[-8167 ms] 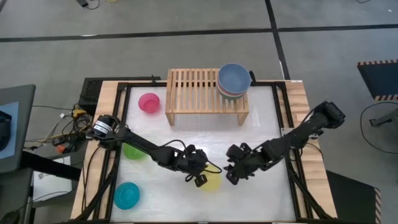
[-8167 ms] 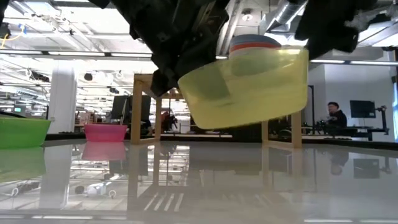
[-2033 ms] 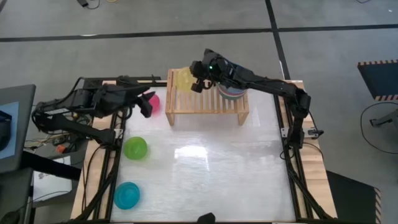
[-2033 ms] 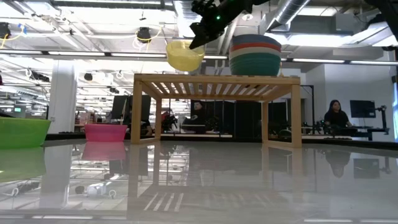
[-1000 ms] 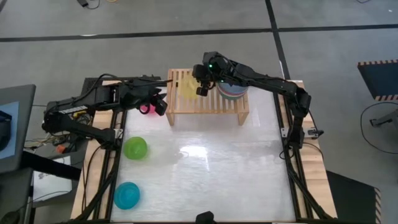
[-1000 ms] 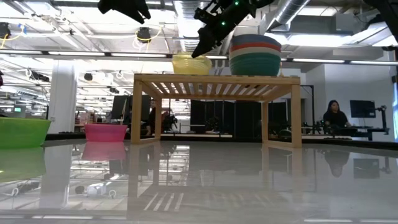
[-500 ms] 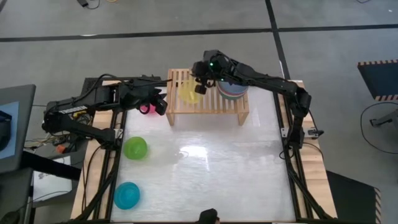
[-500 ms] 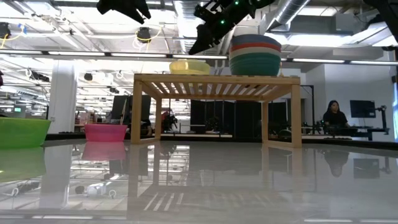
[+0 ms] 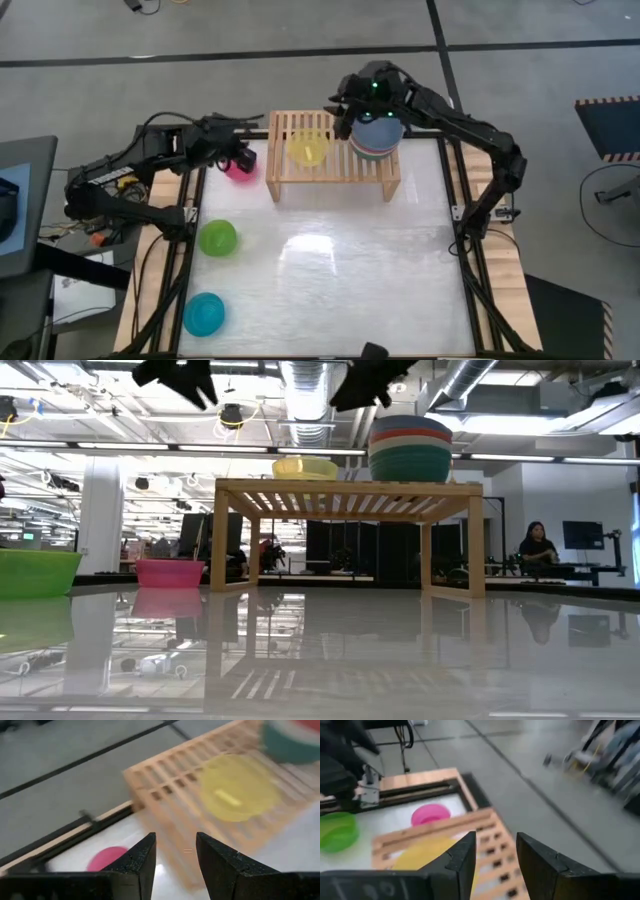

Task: Place and stack bowls onto a shelf
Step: Stack the pink bowl on top of the yellow bowl on the shelf

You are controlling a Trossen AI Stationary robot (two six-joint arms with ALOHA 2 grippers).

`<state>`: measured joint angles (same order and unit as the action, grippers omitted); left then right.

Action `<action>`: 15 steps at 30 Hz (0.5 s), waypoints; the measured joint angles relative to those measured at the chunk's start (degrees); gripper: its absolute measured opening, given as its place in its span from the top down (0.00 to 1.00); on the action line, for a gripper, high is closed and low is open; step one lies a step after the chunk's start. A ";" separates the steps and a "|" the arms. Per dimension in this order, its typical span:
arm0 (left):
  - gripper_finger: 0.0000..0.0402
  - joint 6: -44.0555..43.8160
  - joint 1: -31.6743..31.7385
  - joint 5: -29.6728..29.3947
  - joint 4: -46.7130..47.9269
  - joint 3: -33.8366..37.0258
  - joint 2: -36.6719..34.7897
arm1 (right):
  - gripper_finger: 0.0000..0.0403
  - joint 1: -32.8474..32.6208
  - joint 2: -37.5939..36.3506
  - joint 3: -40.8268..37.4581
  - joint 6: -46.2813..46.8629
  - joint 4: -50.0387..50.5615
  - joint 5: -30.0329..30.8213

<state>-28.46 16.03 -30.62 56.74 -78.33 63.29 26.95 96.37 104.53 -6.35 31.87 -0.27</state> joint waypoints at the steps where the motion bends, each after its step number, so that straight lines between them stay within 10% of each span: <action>1: 0.69 0.43 1.81 0.42 0.20 0.41 0.00 | 0.59 0.37 -0.23 0.00 0.96 1.85 -0.72; 15: 0.69 3.75 29.57 20.25 -9.84 17.93 0.02 | 0.59 -2.26 -4.54 -0.11 6.10 12.26 -5.75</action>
<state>-24.71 45.60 -10.36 46.90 -60.40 63.31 24.70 91.82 104.42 -0.25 44.13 -6.02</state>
